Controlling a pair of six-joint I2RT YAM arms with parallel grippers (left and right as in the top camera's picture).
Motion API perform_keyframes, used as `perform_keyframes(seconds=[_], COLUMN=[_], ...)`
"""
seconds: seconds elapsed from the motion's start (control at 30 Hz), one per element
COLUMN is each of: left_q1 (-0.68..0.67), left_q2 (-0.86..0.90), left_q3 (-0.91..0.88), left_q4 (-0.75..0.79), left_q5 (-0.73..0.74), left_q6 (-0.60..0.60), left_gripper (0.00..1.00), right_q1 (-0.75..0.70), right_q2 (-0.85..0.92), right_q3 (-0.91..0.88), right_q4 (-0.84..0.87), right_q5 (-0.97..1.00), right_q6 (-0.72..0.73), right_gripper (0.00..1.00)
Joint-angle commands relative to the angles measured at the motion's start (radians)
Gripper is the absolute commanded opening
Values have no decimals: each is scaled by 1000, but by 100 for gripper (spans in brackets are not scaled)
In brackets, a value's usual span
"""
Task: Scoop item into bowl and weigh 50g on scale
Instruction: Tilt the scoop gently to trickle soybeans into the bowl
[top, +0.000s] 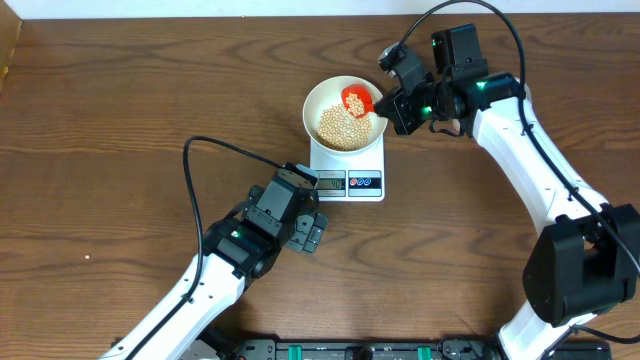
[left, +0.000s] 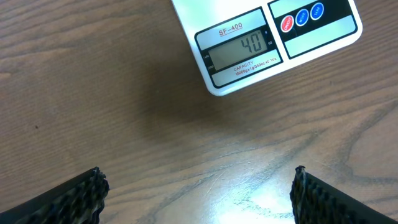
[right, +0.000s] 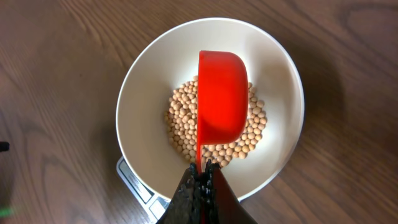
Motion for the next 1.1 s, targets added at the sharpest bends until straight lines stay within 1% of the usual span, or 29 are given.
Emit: perform_keyframes(seconds=[0.0,0.2,0.6,1.07], left_q1=[-3,-3,-3,-3], left_q2=[6,6,6,6], left_q3=[-5,-5,-5,-5], left_q4=[1,1,1,1], left_q5=[-3,-3,-3,-3], left_q6=[14,14,13,13], left_gripper=[96,96,96,96], right_q1=[3,3,4,4], right_q2=[-16,-16,-16,-16], right_q3=[4,4,4,4], right_q4=[4,3,1,1], right_q5=[-16,-12,-6,-6], right_q6=[-70,-120,-166,-190], right_gripper=[1,1,1,1])
